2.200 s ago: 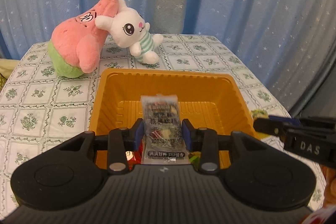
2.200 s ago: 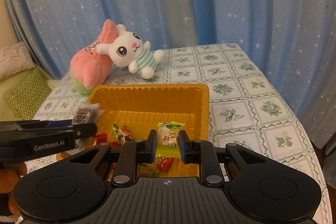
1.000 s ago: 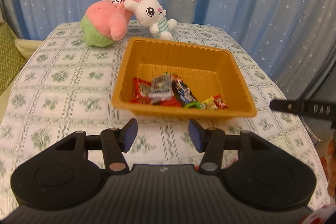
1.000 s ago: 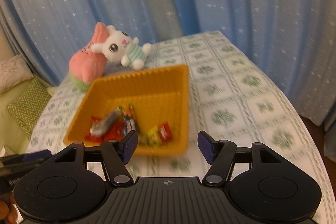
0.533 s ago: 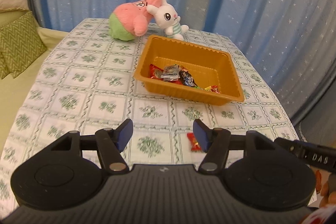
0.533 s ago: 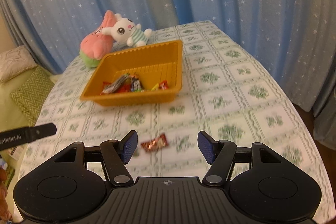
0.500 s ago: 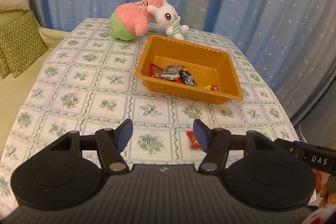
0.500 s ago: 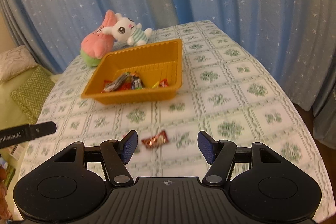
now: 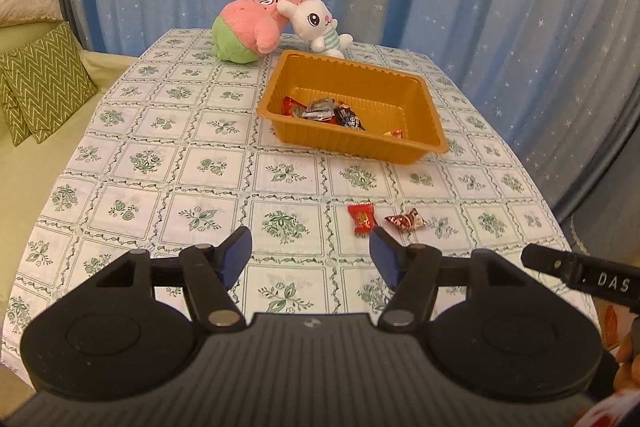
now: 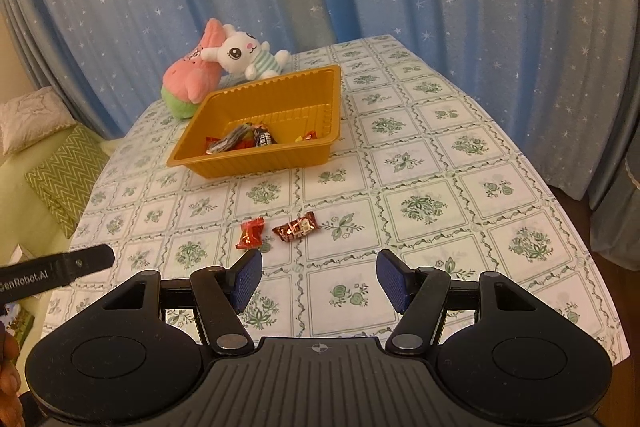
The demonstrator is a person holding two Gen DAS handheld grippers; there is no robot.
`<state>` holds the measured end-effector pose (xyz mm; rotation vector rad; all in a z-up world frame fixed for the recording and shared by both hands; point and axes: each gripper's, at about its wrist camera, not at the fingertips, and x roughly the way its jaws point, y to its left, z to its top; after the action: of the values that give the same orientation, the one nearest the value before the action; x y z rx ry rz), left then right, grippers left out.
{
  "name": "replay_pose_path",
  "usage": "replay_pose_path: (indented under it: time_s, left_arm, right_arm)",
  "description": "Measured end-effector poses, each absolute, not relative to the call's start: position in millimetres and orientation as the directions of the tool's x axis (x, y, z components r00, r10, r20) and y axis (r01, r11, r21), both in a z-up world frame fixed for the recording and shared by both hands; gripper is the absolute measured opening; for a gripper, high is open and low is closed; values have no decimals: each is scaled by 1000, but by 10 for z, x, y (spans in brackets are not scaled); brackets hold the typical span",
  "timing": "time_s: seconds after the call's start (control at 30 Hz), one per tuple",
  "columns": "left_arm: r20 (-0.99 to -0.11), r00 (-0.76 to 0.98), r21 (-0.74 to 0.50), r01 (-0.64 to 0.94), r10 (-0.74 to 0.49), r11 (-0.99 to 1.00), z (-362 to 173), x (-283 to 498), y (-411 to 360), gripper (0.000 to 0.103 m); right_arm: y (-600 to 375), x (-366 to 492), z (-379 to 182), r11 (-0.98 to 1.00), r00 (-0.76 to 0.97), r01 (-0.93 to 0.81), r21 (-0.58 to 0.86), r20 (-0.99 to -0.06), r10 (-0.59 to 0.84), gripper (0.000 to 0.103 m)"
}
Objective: Organize snacks
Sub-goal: 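Withdraw both tools from the tray toward the two remaining red candies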
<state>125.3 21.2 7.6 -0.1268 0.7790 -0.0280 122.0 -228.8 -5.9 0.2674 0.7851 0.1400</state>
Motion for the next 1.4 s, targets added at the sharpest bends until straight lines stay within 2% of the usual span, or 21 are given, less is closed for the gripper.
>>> replay_pose_path:
  time_s: [0.73, 1.4]
  left_arm:
    - [-716, 692, -118, 3, -87, 993, -92, 1281, 119, 65]
    - [-766, 633, -123, 27, -112, 992, -567, 1683, -30, 65]
  right_arm:
    - [-2298, 1215, -185, 959, 686, -3, 283, -697, 208, 63]
    - [-2366, 1544, -605, 954, 643, 47, 297, -740, 198, 63]
